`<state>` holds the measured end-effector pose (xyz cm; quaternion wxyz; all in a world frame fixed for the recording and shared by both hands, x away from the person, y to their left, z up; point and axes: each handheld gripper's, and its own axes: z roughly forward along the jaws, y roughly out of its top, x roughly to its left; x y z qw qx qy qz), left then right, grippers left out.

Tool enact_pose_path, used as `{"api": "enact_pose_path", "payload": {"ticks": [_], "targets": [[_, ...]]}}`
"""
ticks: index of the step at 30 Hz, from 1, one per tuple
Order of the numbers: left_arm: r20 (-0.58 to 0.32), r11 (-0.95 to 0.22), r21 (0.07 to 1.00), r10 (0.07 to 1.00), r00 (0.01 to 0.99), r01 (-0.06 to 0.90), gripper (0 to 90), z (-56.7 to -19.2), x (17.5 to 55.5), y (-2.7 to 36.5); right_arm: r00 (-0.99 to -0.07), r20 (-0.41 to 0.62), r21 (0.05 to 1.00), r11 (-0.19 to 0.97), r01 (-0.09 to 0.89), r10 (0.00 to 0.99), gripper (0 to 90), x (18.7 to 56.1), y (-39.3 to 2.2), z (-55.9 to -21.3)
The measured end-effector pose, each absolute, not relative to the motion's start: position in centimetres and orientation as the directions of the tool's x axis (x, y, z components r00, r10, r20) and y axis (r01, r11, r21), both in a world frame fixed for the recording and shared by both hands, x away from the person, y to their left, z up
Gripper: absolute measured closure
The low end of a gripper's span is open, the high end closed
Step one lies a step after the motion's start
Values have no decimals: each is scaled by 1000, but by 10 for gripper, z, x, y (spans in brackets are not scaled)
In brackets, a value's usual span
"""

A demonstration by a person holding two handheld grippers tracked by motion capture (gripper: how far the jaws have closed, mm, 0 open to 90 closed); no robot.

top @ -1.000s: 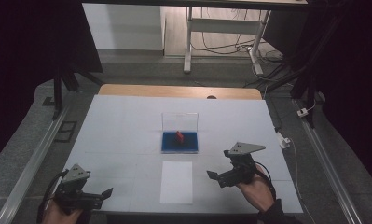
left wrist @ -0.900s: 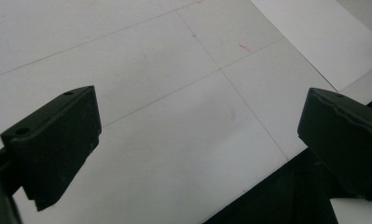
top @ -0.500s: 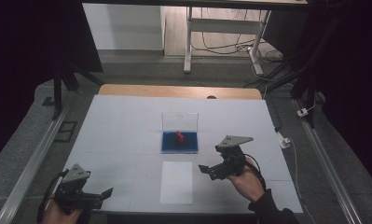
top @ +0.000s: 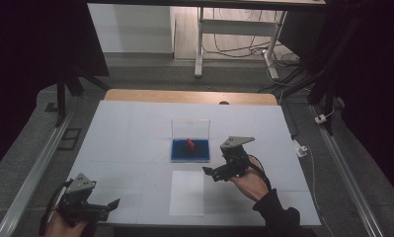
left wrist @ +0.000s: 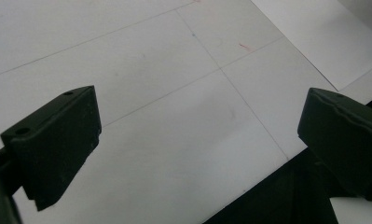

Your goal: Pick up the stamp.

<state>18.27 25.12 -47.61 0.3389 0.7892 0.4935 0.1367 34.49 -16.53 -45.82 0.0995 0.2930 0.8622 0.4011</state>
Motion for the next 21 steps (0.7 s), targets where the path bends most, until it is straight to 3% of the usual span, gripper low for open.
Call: {"api": "enact_pose_path", "payload": {"ticks": [21], "targets": [[-119, -284, 669, 871, 476, 687, 0, -476, 183, 251, -812, 41, 713, 552, 432, 582, 0, 382, -123, -474]]}}
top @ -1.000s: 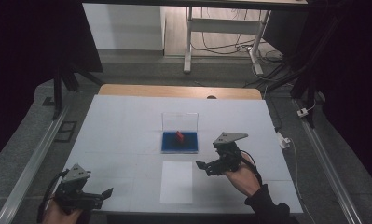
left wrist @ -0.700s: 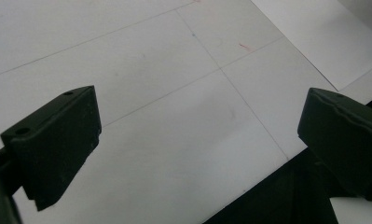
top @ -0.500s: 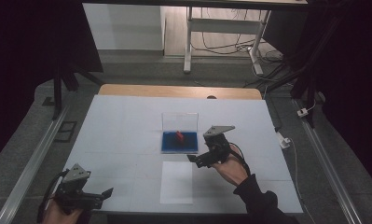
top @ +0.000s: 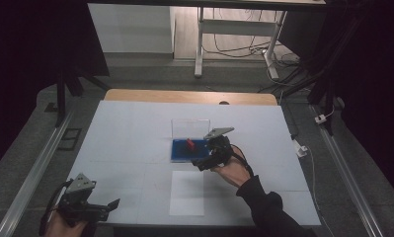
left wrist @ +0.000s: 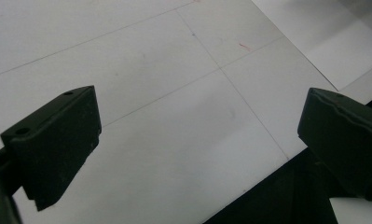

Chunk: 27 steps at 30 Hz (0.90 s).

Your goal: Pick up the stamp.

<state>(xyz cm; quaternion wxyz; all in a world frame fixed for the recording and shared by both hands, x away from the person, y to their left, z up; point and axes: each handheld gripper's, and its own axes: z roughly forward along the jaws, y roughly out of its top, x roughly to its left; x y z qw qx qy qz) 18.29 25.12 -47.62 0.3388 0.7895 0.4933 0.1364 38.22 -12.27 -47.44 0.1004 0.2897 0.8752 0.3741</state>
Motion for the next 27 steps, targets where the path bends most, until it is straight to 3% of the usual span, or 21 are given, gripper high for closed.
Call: {"api": "enact_pose_path", "payload": {"ticks": [16, 20, 22, 23, 27], "targets": [[-121, -284, 670, 870, 478, 686, 0, -476, 183, 251, -803, -19, 680, 597, 426, 596, 29, 408, -98, -491], [-120, -285, 670, 869, 479, 685, 0, -476, 183, 251, -794, -20, 690, 583, 429, 607, 129, 415, -95, -491], [-120, -285, 670, 870, 479, 686, 0, -476, 183, 251, -797, -17, 694, 581, 425, 603, 258, 421, -93, -491], [-121, -285, 670, 870, 479, 686, 0, -476, 183, 251, -797, -17, 694, 581, 425, 603, 258, 421, -93, -491], [-119, -286, 669, 870, 479, 686, 0, -476, 183, 251, -801, -8, 690, 583, 429, 598, 451, 424, -90, -490]]}}
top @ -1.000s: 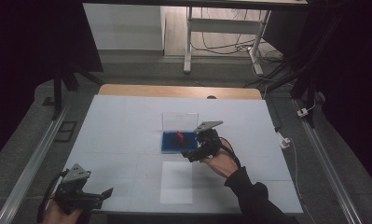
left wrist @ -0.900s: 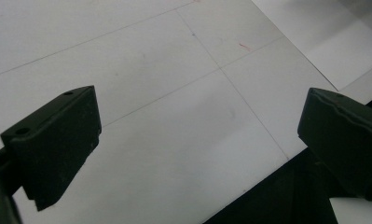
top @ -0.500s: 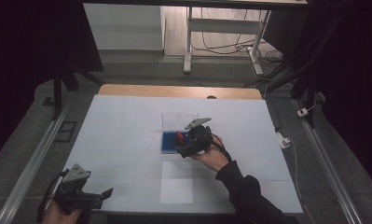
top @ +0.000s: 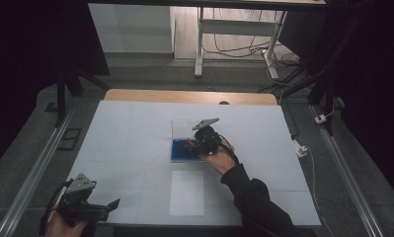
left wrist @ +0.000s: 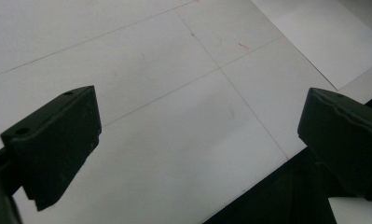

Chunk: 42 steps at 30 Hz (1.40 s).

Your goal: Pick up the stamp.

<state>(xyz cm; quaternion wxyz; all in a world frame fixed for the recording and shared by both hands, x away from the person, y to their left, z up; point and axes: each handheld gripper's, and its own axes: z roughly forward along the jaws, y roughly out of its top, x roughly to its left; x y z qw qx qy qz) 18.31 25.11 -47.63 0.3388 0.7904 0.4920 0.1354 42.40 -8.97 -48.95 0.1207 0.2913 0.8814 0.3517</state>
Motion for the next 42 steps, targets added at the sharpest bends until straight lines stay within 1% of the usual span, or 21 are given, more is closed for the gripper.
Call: {"api": "enact_pose_path", "payload": {"ticks": [3, 4, 5, 6, 7, 8, 9, 10, 11, 12, 14, 16, 21, 25, 32, 42], "targets": [[-119, -287, 669, 870, 479, 686, 0, -476, 183, 251, -806, 6, 684, 586, 435, 591, 561, 427, -86, -490], [-119, -287, 669, 870, 479, 686, 0, -476, 183, 251, -806, 6, 684, 586, 435, 591, 561, 427, -86, -490], [-119, -287, 669, 870, 479, 686, 0, -476, 183, 251, -803, 14, 684, 580, 442, 596, 602, 428, -85, -491], [-118, -287, 669, 870, 479, 686, 0, -476, 183, 251, -803, 14, 684, 580, 442, 596, 602, 428, -85, -491], [-118, -287, 668, 870, 479, 686, 0, -476, 183, 251, -803, 19, 686, 576, 444, 596, 622, 428, -85, -491], [-118, -288, 668, 869, 480, 686, 0, -476, 183, 251, -800, 22, 682, 577, 451, 600, 645, 429, -85, -491], [-118, -288, 668, 869, 480, 686, 0, -476, 183, 251, -797, 24, 675, 578, 458, 603, 688, 431, -85, -491], [-118, -288, 668, 869, 480, 686, 0, -476, 183, 251, -797, 24, 675, 578, 458, 603, 688, 431, -85, -491], [-117, -288, 668, 870, 480, 686, 0, -476, 183, 251, -797, 35, 674, 575, 464, 603, 761, 431, -85, -492], [-118, -288, 668, 869, 480, 686, 0, -476, 183, 251, -797, 35, 674, 575, 464, 603, 761, 431, -85, -492], [-118, -289, 667, 869, 480, 686, 0, -476, 183, 251, -800, 24, 677, 579, 454, 600, 796, 431, -85, -493], [-118, -289, 667, 869, 480, 687, 0, -476, 183, 251, -803, 10, 678, 586, 443, 596, 799, 431, -86, -492], [-118, -289, 669, 868, 481, 685, 0, -476, 183, 251, -806, 13, 687, 581, 437, 592, 799, 428, -89, -486], [-123, -288, 670, 866, 485, 684, 0, -476, 183, 252, -833, 3, 688, 603, 403, 554, 799, 425, -96, -479], [-127, -289, 671, 862, 490, 683, 2, -476, 183, 252, -850, -6, 672, 631, 387, 527, 799, 422, -100, -475], [-128, -290, 673, 860, 493, 681, 3, -476, 183, 251, -850, 6, 670, 629, 394, 526, 799, 422, -103, -471]]}}
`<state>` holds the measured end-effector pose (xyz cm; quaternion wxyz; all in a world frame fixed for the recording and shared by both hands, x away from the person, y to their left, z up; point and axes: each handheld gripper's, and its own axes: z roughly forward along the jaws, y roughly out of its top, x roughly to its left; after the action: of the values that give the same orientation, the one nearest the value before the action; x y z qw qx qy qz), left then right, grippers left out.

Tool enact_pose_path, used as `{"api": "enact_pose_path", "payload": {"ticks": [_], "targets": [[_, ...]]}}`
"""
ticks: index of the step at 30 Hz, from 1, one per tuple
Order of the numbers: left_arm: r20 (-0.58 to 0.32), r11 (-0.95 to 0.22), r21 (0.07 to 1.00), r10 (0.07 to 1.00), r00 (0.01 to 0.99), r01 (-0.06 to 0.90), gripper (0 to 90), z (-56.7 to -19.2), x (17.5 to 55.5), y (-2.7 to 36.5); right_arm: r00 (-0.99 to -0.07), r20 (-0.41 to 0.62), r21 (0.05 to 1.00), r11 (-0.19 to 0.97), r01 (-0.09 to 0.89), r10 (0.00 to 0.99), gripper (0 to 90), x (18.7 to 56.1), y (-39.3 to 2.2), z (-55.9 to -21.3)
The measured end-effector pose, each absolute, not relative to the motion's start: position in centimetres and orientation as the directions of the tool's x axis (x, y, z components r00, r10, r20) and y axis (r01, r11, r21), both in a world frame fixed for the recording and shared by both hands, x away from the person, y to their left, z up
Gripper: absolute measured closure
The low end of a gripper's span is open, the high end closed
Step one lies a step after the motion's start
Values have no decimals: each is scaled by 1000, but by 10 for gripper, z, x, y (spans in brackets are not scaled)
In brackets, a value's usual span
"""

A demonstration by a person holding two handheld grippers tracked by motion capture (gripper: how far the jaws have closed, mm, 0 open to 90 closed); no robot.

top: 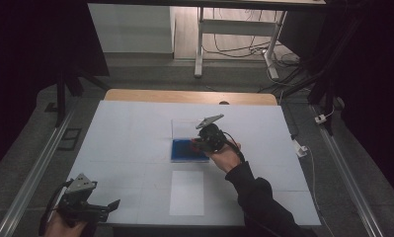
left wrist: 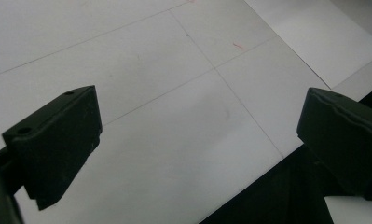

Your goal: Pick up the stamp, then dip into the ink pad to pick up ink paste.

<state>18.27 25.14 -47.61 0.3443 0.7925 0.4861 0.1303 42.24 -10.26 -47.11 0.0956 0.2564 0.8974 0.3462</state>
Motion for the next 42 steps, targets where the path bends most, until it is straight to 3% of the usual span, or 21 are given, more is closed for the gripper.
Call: {"api": "enact_pose_path", "payload": {"ticks": [33, 42], "targets": [[-149, -282, 669, 856, 496, 688, 5, -477, 184, 253, -840, 27, 666, 617, 419, 542, 806, 431, -94, -494], [-146, -288, 666, 855, 498, 688, 7, -477, 185, 253, -848, -145, 637, 704, 314, 510, 807, 415, -80, -493]]}}
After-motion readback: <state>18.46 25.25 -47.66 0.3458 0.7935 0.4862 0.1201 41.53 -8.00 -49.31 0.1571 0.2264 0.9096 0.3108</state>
